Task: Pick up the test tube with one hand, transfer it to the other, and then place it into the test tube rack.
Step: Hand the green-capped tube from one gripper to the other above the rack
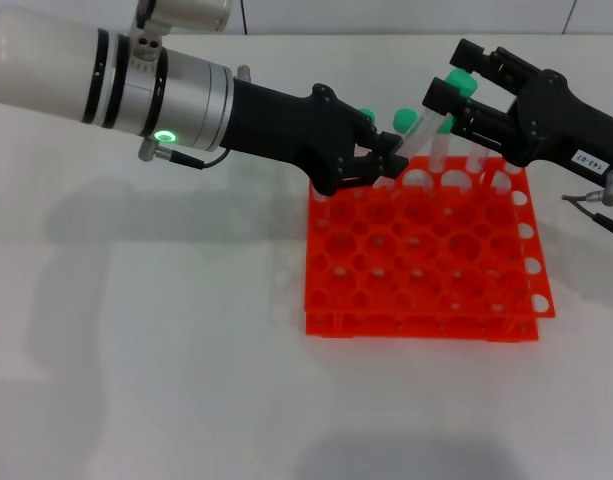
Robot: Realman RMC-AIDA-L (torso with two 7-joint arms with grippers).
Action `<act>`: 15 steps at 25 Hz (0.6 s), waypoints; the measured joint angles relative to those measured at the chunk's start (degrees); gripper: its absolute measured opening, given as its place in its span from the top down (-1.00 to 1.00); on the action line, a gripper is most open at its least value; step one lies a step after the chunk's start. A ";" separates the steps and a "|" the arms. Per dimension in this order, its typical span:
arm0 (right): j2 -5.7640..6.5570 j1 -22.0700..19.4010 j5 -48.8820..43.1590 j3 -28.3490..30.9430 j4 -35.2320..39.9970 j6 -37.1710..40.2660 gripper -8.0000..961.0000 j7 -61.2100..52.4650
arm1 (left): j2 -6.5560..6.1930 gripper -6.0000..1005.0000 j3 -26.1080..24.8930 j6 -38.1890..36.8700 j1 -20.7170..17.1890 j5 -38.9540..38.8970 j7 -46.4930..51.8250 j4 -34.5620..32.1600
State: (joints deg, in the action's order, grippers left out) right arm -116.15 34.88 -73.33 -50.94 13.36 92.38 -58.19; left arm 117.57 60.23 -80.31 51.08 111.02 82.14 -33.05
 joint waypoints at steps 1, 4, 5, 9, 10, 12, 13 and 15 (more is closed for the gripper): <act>0.02 0.00 0.01 -0.03 0.00 -0.14 -0.80 0.01 | 0.04 0.61 0.01 0.13 -0.01 -0.01 -0.01 0.01; 0.04 0.01 0.03 -0.12 0.00 -0.96 -0.64 -0.17 | 0.09 0.61 0.01 0.28 -0.01 -0.05 -0.02 0.01; 0.04 0.01 0.03 -0.12 0.00 -1.19 -0.57 -0.30 | 0.11 0.61 0.00 0.31 -0.01 -0.07 -0.02 0.01; 0.06 0.01 0.03 -0.13 0.01 -1.35 -0.25 -0.25 | 0.23 0.60 0.02 0.35 -0.01 -0.12 -0.04 0.01; 0.08 0.01 0.03 -0.13 0.00 -1.30 -0.15 -0.22 | 0.30 0.59 0.05 0.35 -0.01 -0.12 -0.04 0.01; 0.11 0.01 0.03 -0.16 0.00 -1.26 0.05 -0.20 | 0.37 0.59 0.05 0.36 -0.01 -0.12 -0.04 0.01; 0.13 0.01 0.03 -0.16 0.00 -1.25 0.15 -0.18 | 0.37 0.59 0.04 0.36 -0.01 -0.13 -0.04 0.01; 0.14 0.01 0.03 -0.16 0.00 -1.24 0.25 -0.13 | 0.38 0.58 0.01 0.39 -0.01 -0.13 -0.05 0.01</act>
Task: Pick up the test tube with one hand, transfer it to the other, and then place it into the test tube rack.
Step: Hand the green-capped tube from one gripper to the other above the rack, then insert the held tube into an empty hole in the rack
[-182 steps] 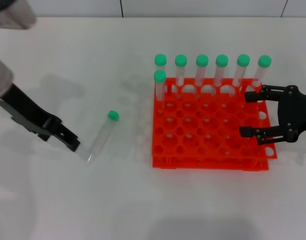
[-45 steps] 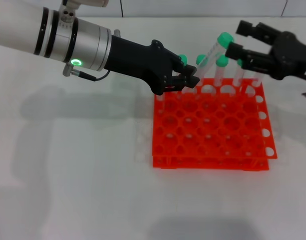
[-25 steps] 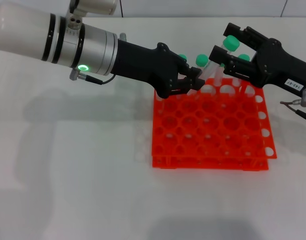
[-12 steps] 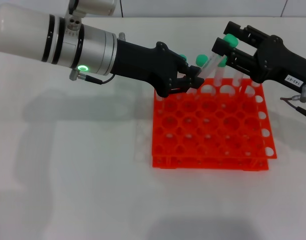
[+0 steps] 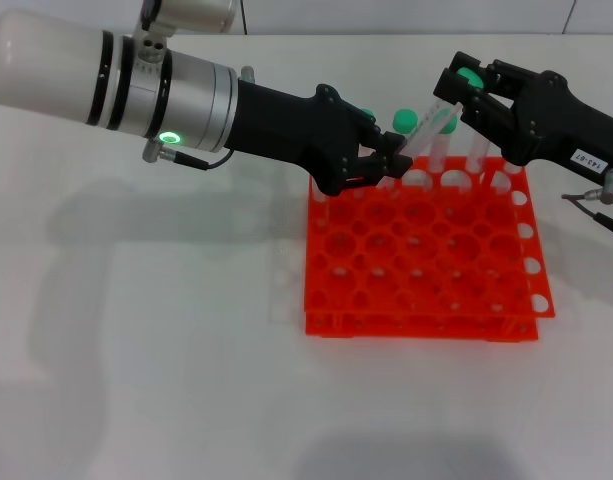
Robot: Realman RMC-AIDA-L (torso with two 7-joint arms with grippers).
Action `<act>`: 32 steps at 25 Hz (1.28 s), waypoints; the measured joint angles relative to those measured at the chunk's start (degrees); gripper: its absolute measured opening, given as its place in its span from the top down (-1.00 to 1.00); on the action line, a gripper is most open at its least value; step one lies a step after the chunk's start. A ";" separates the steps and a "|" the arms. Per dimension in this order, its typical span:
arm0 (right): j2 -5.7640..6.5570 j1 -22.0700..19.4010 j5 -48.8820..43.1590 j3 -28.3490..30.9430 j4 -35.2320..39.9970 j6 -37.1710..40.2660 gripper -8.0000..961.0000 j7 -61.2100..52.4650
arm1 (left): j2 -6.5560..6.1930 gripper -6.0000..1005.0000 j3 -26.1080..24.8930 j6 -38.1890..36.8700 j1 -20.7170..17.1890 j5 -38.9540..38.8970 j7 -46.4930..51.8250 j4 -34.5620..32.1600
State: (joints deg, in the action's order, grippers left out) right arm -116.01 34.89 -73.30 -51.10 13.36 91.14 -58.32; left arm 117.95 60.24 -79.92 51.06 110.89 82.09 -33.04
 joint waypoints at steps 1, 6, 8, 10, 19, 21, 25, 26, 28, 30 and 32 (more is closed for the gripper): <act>0.00 0.00 0.00 0.03 0.00 0.01 0.30 0.02 | 0.02 0.58 -0.01 0.03 0.00 0.00 0.00 0.00; 0.08 0.13 0.07 0.01 0.38 0.01 0.44 -0.15 | 0.50 0.56 0.30 0.54 0.05 0.56 2.68 -1.42; 0.12 0.19 0.07 -0.02 0.47 0.14 0.44 -0.21 | 0.96 0.56 0.41 0.59 -0.40 0.97 4.50 -3.19; 0.12 0.22 0.01 -0.06 0.52 0.30 0.44 -0.34 | 1.31 0.55 0.83 0.33 -1.21 0.93 7.63 -5.93; 0.18 0.27 -0.08 -0.05 0.40 0.71 0.44 -0.65 | 1.32 0.08 5.37 -0.10 -3.02 0.80 16.34 -11.94; 0.21 0.27 -0.21 -0.05 0.39 0.77 0.43 -0.65 | 1.20 -0.10 6.33 -0.79 -4.47 1.15 19.62 -15.60; 0.51 -0.18 -0.41 -0.11 0.54 0.92 0.43 -0.66 | 1.20 -0.41 6.95 -3.06 -9.64 3.95 28.34 -28.52; 0.61 -0.27 -0.41 -0.13 0.56 1.00 0.43 -0.66 | 1.25 -0.45 7.20 -3.48 -11.18 4.96 30.40 -32.15; 0.71 -0.37 -0.43 -0.14 0.72 1.16 0.43 -0.66 | 1.30 -0.52 7.85 -3.98 -15.18 6.63 34.21 -40.08; 0.84 -0.39 -0.46 -0.14 1.20 1.16 0.43 -0.68 | 1.32 -0.59 8.41 -4.21 -19.85 7.19 36.51 -47.52; 1.04 -0.40 -0.53 -0.14 2.15 1.09 0.43 -1.18 | 1.41 -0.67 8.95 -4.01 -24.54 5.53 36.22 -52.53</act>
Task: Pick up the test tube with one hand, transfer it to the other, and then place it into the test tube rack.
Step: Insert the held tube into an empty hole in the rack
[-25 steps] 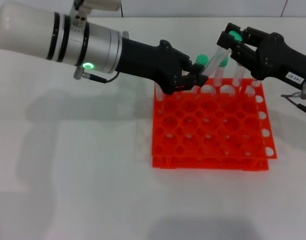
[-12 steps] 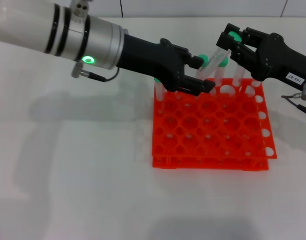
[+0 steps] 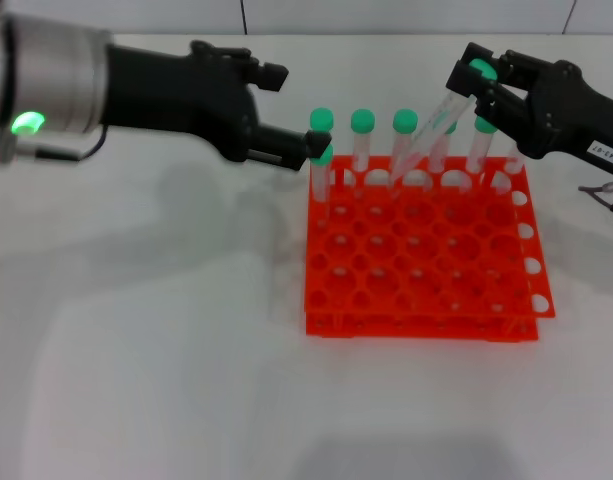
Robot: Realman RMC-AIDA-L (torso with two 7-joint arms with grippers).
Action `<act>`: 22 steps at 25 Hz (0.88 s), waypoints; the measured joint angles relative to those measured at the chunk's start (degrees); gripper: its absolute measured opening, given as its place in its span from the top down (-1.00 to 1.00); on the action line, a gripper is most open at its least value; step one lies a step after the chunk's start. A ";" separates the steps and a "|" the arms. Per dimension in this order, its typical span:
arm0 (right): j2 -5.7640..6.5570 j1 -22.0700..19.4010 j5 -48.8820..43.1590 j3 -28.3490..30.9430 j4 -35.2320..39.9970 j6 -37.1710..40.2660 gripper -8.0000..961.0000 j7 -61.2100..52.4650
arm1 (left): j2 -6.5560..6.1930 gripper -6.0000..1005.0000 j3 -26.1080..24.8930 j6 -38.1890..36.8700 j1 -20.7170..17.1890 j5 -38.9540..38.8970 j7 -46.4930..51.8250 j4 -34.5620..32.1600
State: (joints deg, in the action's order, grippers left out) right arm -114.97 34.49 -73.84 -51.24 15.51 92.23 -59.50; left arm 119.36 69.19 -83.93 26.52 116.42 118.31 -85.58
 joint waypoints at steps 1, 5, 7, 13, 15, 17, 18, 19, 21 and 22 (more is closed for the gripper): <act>0.08 -0.02 -0.18 0.00 0.52 -0.04 0.43 -0.46 | 0.09 -0.71 0.86 0.57 -3.47 -1.91 -1.34 -2.28; 0.51 -0.23 -2.16 0.00 3.95 -0.40 0.43 -3.23 | 0.13 -0.78 4.94 5.42 -14.39 -8.06 -7.90 -6.40; 0.82 -0.37 -2.93 0.00 4.92 -0.74 0.42 -4.09 | 0.14 -0.78 6.56 7.85 -18.41 -10.59 -11.61 -6.20; 1.29 0.92 -4.46 0.00 5.71 -2.08 0.42 -5.21 | 0.22 -0.78 6.36 9.74 -28.23 -24.85 -27.89 2.49; 1.34 1.42 -4.55 -0.03 5.98 -2.34 0.42 -5.59 | 0.23 -0.78 5.75 9.61 -29.40 -27.67 -31.77 6.08; 1.51 2.00 -4.57 -0.50 6.14 -2.54 0.42 -6.25 | 0.21 -0.78 4.75 9.45 -29.86 -29.48 -34.59 10.07; 1.63 2.33 -4.57 -1.04 6.38 -2.76 0.42 -6.77 | 0.20 -0.78 4.27 9.31 -29.93 -30.00 -35.53 11.46; 1.67 2.69 -4.58 -1.84 6.85 -3.25 0.42 -7.43 | 0.19 -0.78 3.65 9.07 -29.90 -30.47 -36.27 13.05; 1.59 3.34 -4.58 -4.20 8.59 -4.95 0.42 -8.86 | 0.09 -0.78 1.61 7.92 -29.55 -31.47 -38.39 17.40; 1.47 3.59 -4.58 -5.50 9.58 -5.88 0.42 -9.53 | 0.09 -0.78 0.78 7.30 -29.40 -31.64 -39.17 18.82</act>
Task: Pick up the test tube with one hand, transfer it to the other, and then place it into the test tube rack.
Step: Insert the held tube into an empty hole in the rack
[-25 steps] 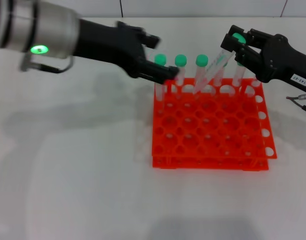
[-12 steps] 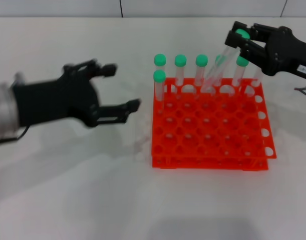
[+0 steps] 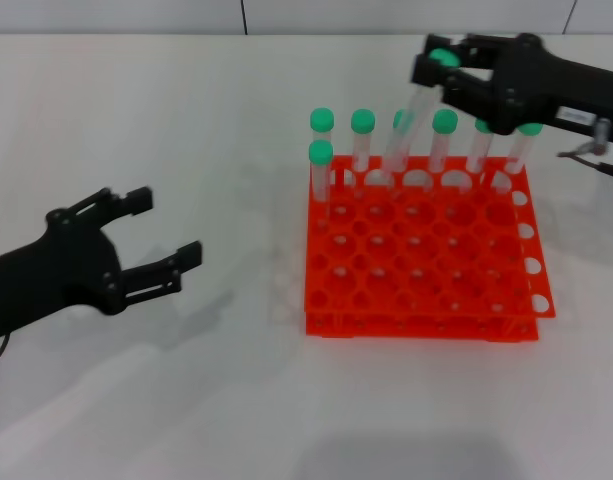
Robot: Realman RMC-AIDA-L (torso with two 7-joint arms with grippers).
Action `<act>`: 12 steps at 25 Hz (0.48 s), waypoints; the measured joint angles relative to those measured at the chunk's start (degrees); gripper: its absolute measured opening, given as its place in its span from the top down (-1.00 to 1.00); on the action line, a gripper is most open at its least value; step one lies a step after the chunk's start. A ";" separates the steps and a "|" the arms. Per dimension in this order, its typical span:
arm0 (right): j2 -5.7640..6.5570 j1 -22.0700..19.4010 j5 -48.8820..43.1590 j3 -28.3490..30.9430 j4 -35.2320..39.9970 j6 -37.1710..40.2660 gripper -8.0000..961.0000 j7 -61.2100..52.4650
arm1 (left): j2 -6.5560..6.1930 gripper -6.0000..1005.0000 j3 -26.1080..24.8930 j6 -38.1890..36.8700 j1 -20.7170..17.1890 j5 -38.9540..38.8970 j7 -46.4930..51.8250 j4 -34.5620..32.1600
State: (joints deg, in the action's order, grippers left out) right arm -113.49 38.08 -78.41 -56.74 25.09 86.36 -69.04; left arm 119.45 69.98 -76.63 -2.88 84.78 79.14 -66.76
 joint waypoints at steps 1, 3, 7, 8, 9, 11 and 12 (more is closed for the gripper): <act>-0.16 0.31 0.00 -1.53 1.12 -1.25 0.42 -0.98 | 0.00 -0.78 -0.97 -0.67 0.14 -0.24 -0.86 1.65; -0.39 1.11 0.00 -4.03 2.62 -3.15 0.42 -2.46 | 0.01 -0.78 -2.39 -1.82 0.37 -0.72 -2.48 4.49; -1.19 2.21 0.00 -5.46 3.38 -5.25 0.41 -2.86 | -0.05 -0.78 -4.34 -3.74 0.46 -1.27 -4.89 8.53; -1.32 2.26 0.00 -5.70 3.48 -5.77 0.41 -2.79 | -0.06 -0.78 -4.77 -4.06 0.40 -1.28 -5.40 9.37; -1.46 2.34 0.00 -6.00 3.56 -6.37 0.41 -2.69 | -0.06 -0.78 -5.00 -4.25 0.34 -1.33 -5.79 9.91; -1.67 2.60 0.01 -6.80 3.56 -7.50 0.41 -2.20 | -0.06 -0.78 -5.17 -4.53 0.26 -1.36 -6.36 10.55; -1.77 2.77 0.01 -7.45 3.52 -8.30 0.41 -1.84 | -0.06 -0.78 -5.26 -4.68 0.19 -1.39 -6.86 11.03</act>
State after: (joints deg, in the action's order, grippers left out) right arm -115.26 40.85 -78.41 -64.20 28.62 78.06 -70.87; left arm 119.39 64.71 -81.31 -2.69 83.39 72.28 -55.73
